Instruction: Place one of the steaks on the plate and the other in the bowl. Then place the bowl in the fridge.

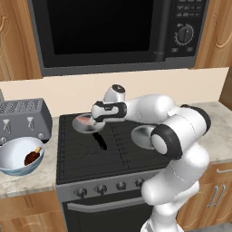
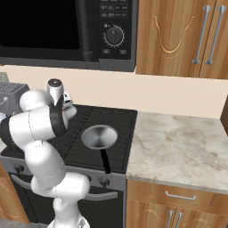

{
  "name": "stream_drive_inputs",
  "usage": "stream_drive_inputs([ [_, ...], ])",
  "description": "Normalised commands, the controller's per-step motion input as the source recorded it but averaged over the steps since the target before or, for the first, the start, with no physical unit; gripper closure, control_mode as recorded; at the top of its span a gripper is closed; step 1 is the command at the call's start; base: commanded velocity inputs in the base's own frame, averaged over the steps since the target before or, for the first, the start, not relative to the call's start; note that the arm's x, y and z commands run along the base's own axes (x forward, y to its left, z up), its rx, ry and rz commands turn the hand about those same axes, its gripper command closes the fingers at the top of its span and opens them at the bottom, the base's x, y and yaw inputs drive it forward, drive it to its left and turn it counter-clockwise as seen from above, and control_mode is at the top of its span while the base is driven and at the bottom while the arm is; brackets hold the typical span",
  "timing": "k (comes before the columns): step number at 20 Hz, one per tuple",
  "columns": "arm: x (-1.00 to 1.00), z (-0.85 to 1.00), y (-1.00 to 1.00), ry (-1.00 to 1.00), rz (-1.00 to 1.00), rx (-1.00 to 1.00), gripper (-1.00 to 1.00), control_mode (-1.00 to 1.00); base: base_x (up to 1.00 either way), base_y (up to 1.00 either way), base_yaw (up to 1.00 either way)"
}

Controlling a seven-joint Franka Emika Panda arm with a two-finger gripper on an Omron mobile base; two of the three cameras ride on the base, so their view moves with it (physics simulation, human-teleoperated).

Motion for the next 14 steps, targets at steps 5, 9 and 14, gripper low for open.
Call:
stream_drive_inputs([
  [5,0.45,-0.21,0.15,0.02,0.01,-0.07,-1.0,-1.0,0.0,0.0,0.0],
  [9,0.52,-0.22,0.19,0.06,0.03,-0.09,-1.0,-1.0,0.0,0.0,0.0],
  [14,0.52,-0.27,0.05,0.08,0.03,-0.06,-1.0,-1.0,0.0,0.0,0.0],
])
